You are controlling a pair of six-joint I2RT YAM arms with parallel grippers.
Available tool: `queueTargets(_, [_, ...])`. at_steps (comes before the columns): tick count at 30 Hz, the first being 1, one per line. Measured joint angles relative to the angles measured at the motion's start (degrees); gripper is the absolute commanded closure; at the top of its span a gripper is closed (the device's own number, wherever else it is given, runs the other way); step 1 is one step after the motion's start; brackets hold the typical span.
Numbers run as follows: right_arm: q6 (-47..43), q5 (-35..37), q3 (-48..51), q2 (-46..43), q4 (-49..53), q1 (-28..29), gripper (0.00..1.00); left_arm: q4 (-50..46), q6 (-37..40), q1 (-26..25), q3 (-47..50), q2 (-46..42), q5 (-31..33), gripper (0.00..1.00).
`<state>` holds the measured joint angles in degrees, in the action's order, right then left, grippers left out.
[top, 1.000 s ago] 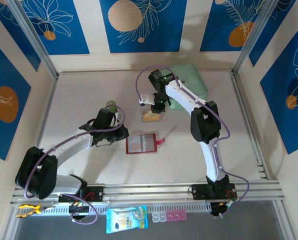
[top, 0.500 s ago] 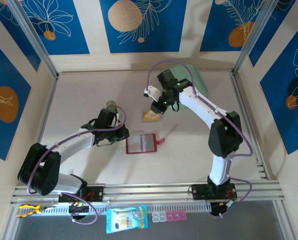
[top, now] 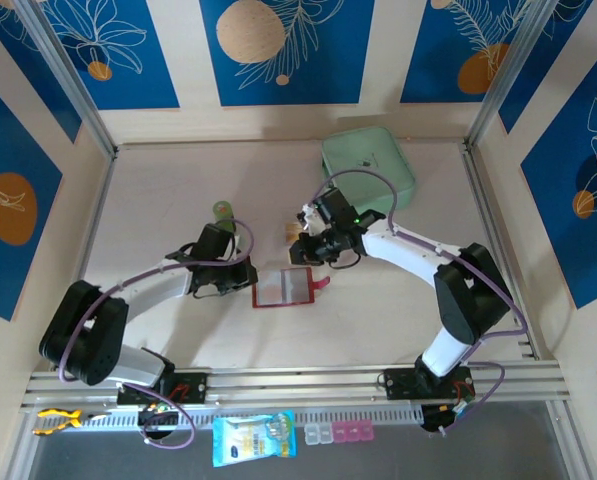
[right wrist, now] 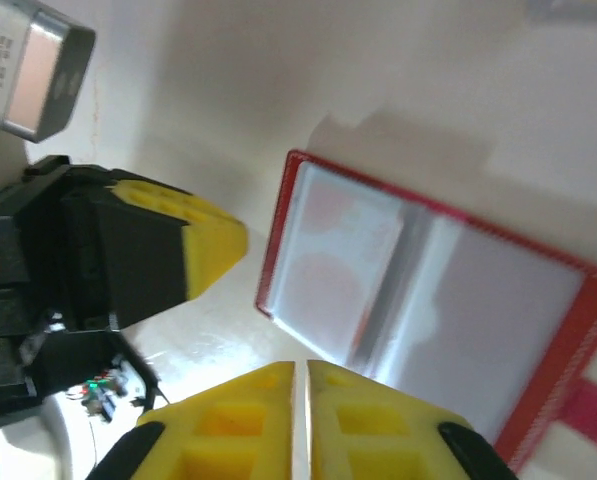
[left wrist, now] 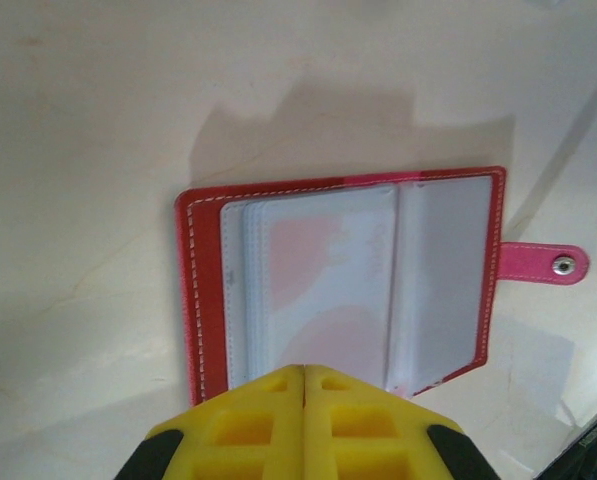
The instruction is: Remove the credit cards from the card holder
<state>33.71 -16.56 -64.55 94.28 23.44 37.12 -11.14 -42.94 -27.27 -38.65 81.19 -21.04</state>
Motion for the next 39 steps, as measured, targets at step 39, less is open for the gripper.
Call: queueTargets(39, [9.4,-4.7,-3.7,16.0,-6.3,5.2,0.65,1.0,1.5,0.0,2.2,4.6,0.1,1.00])
